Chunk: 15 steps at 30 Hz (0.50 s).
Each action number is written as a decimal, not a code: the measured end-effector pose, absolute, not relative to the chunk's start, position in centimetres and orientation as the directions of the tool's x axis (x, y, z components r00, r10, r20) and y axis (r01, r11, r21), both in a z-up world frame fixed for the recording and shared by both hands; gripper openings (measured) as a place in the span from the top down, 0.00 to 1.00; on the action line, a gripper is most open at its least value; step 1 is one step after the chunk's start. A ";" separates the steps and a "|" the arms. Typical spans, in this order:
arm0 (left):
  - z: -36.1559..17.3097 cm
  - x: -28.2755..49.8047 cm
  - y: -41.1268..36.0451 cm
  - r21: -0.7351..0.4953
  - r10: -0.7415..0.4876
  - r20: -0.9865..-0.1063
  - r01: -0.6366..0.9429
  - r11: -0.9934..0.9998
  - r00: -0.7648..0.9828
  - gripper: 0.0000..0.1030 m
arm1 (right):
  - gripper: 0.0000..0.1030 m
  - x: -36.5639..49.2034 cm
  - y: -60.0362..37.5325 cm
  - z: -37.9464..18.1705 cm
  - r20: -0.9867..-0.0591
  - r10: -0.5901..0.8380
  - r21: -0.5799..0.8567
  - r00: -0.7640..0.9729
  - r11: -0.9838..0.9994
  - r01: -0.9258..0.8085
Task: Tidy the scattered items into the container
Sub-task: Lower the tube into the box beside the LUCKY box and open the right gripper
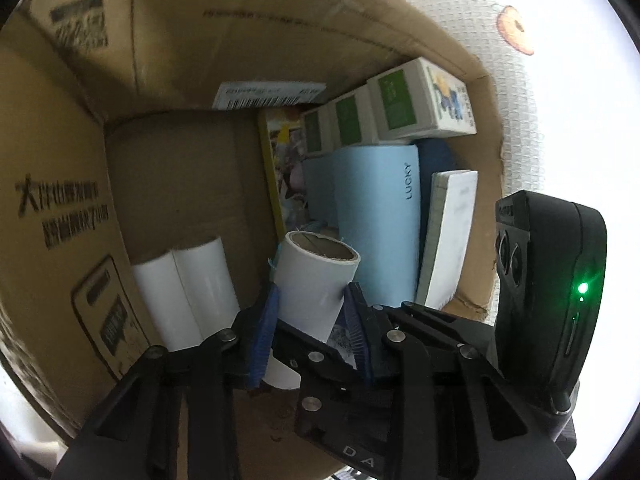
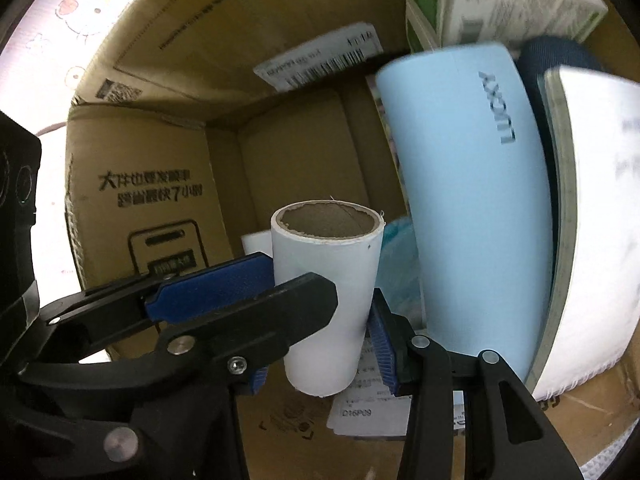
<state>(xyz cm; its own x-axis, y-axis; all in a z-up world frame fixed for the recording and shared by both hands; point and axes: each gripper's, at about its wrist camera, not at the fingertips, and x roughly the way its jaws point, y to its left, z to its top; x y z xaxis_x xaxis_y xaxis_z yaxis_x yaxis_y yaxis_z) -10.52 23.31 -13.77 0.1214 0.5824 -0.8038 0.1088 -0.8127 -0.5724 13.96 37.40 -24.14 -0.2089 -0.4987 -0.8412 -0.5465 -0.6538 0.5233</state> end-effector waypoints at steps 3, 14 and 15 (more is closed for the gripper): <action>-14.0 -10.3 23.5 -0.568 0.579 -0.807 0.114 -0.815 0.116 0.65 | 0.60 14.5 37.5 -24.5 -0.840 -0.505 0.522 -0.199 -0.655 -0.546; -13.9 -9.9 23.7 -0.406 0.424 -0.897 0.143 -0.902 0.123 0.67 | 0.60 14.8 38.0 -25.2 -0.836 -0.525 0.524 -0.161 -0.672 -0.523; -13.9 -9.9 23.9 -0.386 0.403 -0.905 0.139 -0.912 0.133 0.68 | 0.60 14.9 38.0 -25.1 -0.841 -0.517 0.516 -0.159 -0.682 -0.518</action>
